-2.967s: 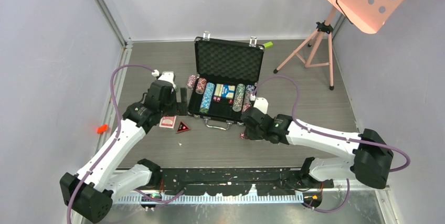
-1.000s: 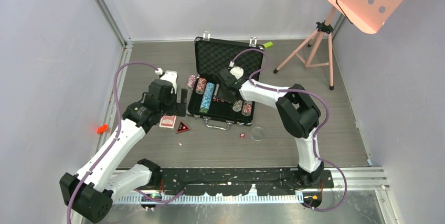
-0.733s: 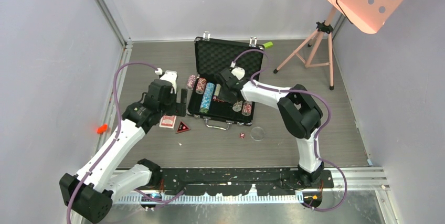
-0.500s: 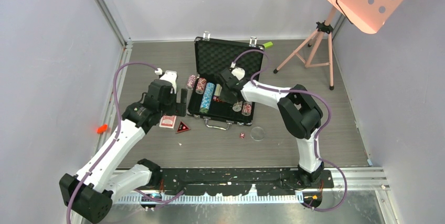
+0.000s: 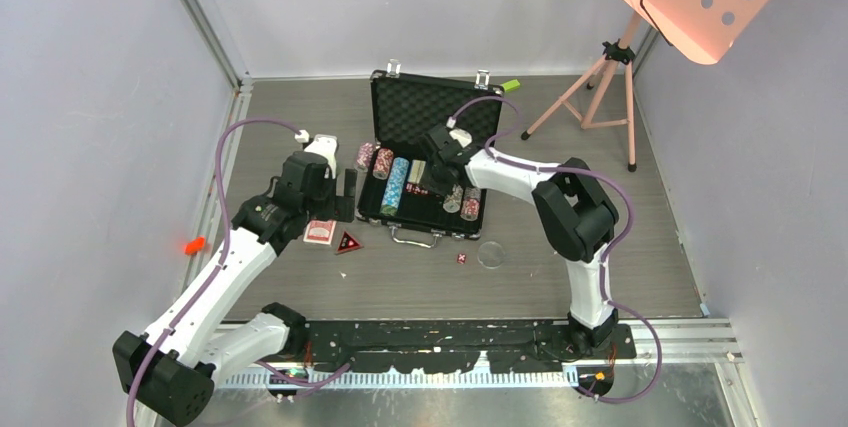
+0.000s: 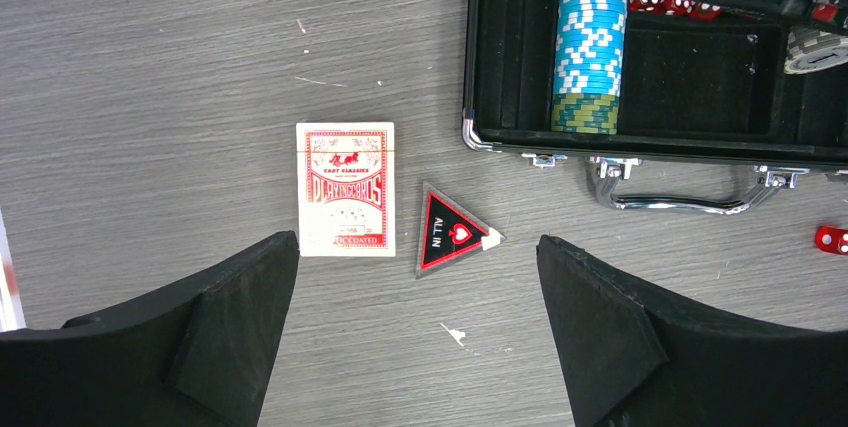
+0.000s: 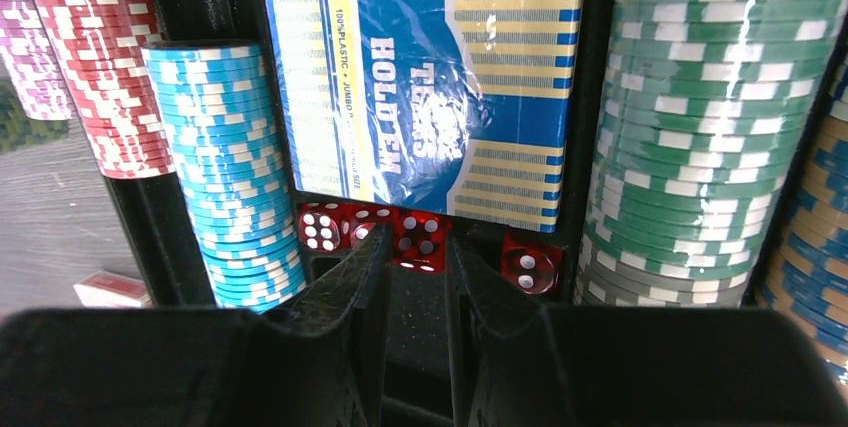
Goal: Pack up texas hold em set
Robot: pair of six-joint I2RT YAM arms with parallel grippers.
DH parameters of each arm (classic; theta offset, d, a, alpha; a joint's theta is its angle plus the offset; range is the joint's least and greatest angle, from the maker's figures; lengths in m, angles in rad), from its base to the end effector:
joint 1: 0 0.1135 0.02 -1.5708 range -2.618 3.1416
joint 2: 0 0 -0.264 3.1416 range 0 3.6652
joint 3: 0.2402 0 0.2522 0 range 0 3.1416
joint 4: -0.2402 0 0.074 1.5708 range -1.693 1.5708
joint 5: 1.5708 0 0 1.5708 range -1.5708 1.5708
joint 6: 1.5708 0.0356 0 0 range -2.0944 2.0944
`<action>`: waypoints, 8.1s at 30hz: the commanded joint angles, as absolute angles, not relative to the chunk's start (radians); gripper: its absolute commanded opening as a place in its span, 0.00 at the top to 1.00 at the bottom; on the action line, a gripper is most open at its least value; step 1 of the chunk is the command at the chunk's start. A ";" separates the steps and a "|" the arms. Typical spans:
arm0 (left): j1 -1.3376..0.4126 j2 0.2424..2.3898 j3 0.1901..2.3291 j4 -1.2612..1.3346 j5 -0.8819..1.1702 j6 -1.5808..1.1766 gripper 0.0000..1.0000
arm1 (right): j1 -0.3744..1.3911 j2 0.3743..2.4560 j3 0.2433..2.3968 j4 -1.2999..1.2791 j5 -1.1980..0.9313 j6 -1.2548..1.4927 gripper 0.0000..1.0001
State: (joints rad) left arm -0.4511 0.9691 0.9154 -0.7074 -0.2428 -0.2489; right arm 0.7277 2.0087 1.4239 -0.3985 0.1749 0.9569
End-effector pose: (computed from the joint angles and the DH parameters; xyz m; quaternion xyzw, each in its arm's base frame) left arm 0.1810 -0.0782 0.3030 0.0446 0.9126 -0.0295 0.4054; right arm 0.3250 0.2812 0.1766 0.1342 0.9444 0.1596 0.2544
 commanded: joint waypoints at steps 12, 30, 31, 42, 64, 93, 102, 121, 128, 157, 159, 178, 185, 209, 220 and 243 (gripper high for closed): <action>-0.448 0.951 0.914 -0.678 -0.237 -0.232 0.07 | 0.653 2.014 1.482 -0.425 -0.132 1.028 0.79; -0.448 0.948 0.913 -0.678 -0.235 -0.230 0.07 | 0.660 1.934 1.492 -0.500 0.014 0.962 0.44; -0.448 0.948 0.914 -0.678 -0.235 -0.230 0.08 | 0.663 1.917 1.490 -0.508 0.029 0.948 0.44; -0.448 0.953 0.916 -0.678 -0.226 -0.224 0.08 | 0.769 1.650 1.323 -0.616 0.260 0.878 0.49; -0.448 0.951 0.913 -0.680 -0.213 -0.225 0.08 | 1.001 1.450 0.878 -0.522 0.418 1.156 0.57; -0.448 0.950 0.913 -0.679 -0.201 -0.227 0.08 | 1.018 1.578 0.921 -0.577 0.402 1.204 0.64; -0.448 0.955 0.908 -0.679 -0.188 -0.229 0.08 | 1.052 1.559 0.978 -0.662 0.488 1.179 0.52; -0.448 0.960 0.912 -0.680 -0.195 -0.227 0.08 | 1.055 1.609 0.932 -0.582 0.422 1.212 0.58; -0.448 0.958 0.911 -0.679 -0.198 -0.227 0.08 | 1.055 1.621 0.934 -0.568 0.405 1.213 0.65; -0.448 0.957 0.913 -0.678 -0.187 -0.227 0.08 | 1.054 1.618 0.987 -0.640 0.444 1.177 0.65; -0.448 0.957 0.913 -0.678 -0.187 -0.227 0.08 | 1.055 1.620 0.992 -0.647 0.446 1.169 0.68; -0.448 0.951 0.910 -0.678 -0.192 -0.227 0.08 | 0.980 1.579 1.236 -0.709 0.473 0.965 0.85; -0.448 0.955 0.910 -0.680 -0.195 -0.227 0.08 | 0.846 1.661 1.353 -0.626 0.380 0.868 0.85; -0.448 0.943 0.907 -0.680 -0.188 -0.227 0.08 | 0.786 1.980 1.586 -0.614 0.350 0.795 0.86; -0.448 0.946 0.907 -0.678 -0.190 -0.227 0.08 | 0.773 2.020 1.581 -0.598 0.354 0.794 0.87; -0.448 0.952 0.905 -0.675 -0.196 -0.221 0.08 | 0.769 2.010 1.586 -0.586 0.350 0.790 0.62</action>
State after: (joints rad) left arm -0.4511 0.9627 0.9077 -0.7074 -0.1978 -0.2298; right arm 0.7746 2.0426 1.5501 -0.6048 0.3416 0.8028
